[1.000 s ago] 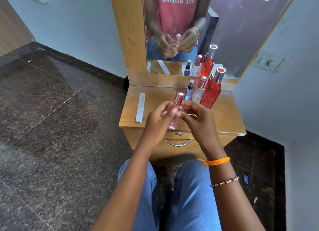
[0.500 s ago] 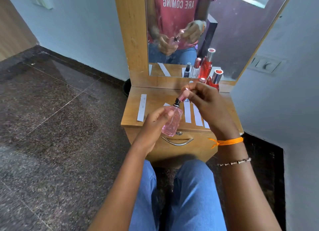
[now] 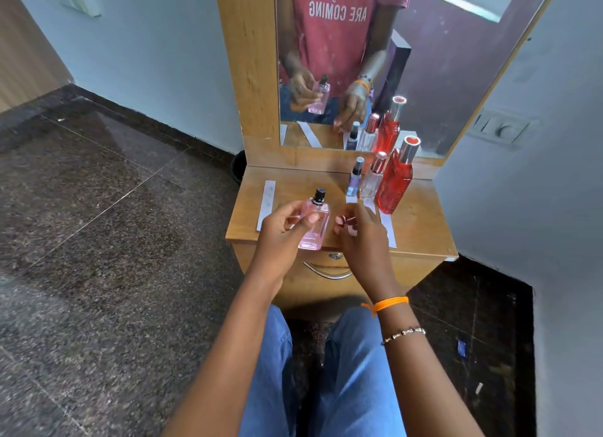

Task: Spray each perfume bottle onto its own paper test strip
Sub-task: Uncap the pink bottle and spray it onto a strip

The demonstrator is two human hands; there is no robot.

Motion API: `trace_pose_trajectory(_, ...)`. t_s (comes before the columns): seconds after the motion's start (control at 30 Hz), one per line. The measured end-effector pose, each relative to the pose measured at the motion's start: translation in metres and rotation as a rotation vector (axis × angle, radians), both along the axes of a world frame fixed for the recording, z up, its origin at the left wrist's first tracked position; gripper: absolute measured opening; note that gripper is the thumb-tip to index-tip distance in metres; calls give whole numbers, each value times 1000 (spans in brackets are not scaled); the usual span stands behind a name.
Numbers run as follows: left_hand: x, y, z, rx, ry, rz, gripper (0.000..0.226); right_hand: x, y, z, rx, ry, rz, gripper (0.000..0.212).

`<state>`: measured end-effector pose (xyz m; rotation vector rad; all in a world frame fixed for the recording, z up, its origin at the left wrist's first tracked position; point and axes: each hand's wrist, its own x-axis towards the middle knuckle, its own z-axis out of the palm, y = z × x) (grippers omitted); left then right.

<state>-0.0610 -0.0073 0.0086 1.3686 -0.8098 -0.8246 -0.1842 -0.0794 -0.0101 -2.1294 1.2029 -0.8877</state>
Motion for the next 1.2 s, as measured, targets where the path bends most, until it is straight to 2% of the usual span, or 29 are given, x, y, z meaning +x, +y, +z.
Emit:
trace_pose_trajectory(0.07,0,-1,0,2,11,-2,28,-4,3,6,-53,-77,-15,31)
trace_pose_trajectory(0.13,0,-2,1,0,2,-10,25,-9,8,16,-67,-266,15,31)
trace_pose_trajectory(0.2,0,-5,2,-12,22,-14,24,-11,15,25,55,-399,147,27)
trace_pose_trajectory(0.27,-2,-7,4,-34,47,-42,25,-9,20,29,193,-401,257,30)
trace_pose_trajectory(0.4,1,-10,8,-3,23,-151,19,-8,21,24,233,-427,210,36)
trace_pose_trajectory(0.47,8,-15,7,71,-126,-82,23,-11,19,20,262,-464,176,35)
trace_pose_trajectory(0.6,18,-36,-2,326,-726,160,29,-19,18,12,357,-541,149,30)
trace_pose_trajectory(0.67,19,-44,-6,450,-884,160,35,-21,19,10,383,-567,162,31)
trace_pose_trajectory(0.77,17,-53,-15,502,-1009,143,30,-20,22,8,416,-602,194,29)
trace_pose_trajectory(0.93,8,-57,-19,489,-969,167,8,-16,21,5,492,-684,222,30)
trace_pose_trajectory(1.2,0,-57,-11,449,-906,238,23,-17,24,2,580,-705,268,29)
